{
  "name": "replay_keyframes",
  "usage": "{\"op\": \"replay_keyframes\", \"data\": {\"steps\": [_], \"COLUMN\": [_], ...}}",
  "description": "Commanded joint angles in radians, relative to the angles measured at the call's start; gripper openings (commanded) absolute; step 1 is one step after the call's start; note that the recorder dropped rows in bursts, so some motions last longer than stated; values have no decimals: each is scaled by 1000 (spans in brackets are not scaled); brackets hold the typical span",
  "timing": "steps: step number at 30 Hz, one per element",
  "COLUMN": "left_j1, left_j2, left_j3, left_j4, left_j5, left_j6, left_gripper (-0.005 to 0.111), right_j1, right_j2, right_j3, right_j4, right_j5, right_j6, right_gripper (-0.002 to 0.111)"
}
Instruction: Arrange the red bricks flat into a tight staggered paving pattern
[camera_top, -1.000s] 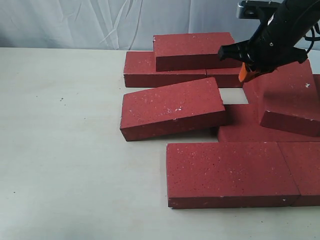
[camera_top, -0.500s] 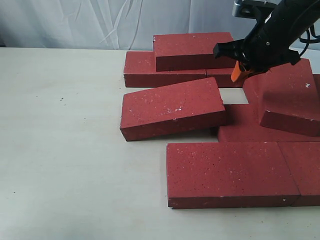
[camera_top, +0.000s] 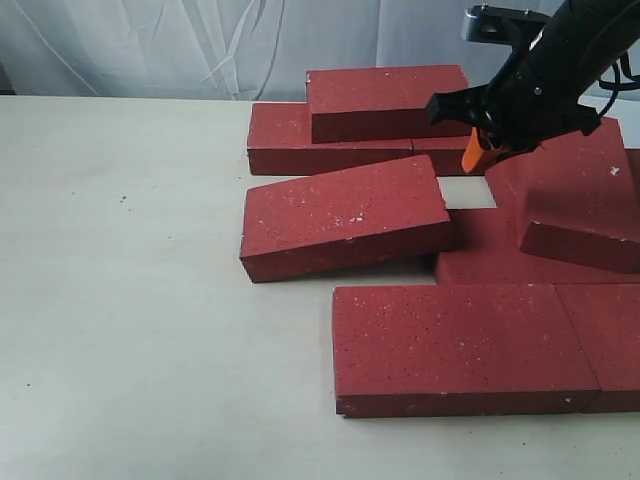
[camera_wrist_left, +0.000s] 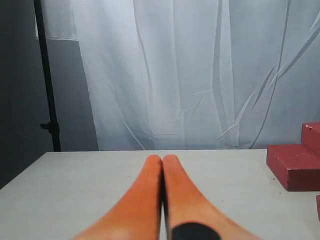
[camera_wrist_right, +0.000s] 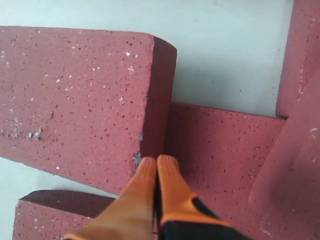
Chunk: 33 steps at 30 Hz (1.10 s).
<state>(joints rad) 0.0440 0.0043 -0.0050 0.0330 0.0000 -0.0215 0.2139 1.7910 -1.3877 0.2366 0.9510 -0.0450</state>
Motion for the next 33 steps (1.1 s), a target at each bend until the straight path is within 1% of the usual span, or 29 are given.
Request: {"op": "replay_keyframes", "data": {"steps": [1, 3, 7, 10, 11, 13, 16, 19, 22, 26, 28, 31, 33], "left_j1": [-7, -7, -7, -7, -7, -7, -7, -7, -7, -7, -7, -7, -7], "left_j2": [-4, -4, -4, -4, -4, 7, 82, 211, 364, 597, 697, 831, 903], "left_j3": [5, 5, 5, 5, 5, 5, -42, -132, -255, -430, -504, -597, -630], "left_j4": [-43, -43, -48, -131, -178, -217, -217, -217, -209, -138, -128, -137, -200], "left_j5": [-115, -165, -179, -177, -163, -115, -30, 19, 75, 220, 289, 348, 346], "left_j6": [-4, -4, -4, -4, -4, -4, -4, -4, -2, 2, 2, 5, 5], "left_gripper": [0, 0, 0, 0, 0, 0, 0, 0, 0, 0, 0, 0, 0], "right_j1": [-2, -2, -2, -2, -2, -2, -2, -2, -2, -2, -2, -2, -2], "right_j2": [-9, -9, -9, -9, -9, -9, -9, -9, -9, -9, -9, -9, -9], "right_j3": [-3, -3, -3, -3, -3, -3, -3, -3, -3, -3, -3, -3, -3], "right_j4": [5, 10, 14, 23, 27, 27, 27, 21, 19, 17, 17, 17, 17], "right_j5": [6, 10, -3, -3, -3, -3, 2, 24, 38, 51, 51, 51, 51], "right_j6": [-7, -7, -7, -7, -10, -10, -15, -38, -41, -53, -56, -56, -56], "right_gripper": [-1, -1, -1, -1, -1, -1, -1, -1, -1, -1, -1, -1, -1]}}
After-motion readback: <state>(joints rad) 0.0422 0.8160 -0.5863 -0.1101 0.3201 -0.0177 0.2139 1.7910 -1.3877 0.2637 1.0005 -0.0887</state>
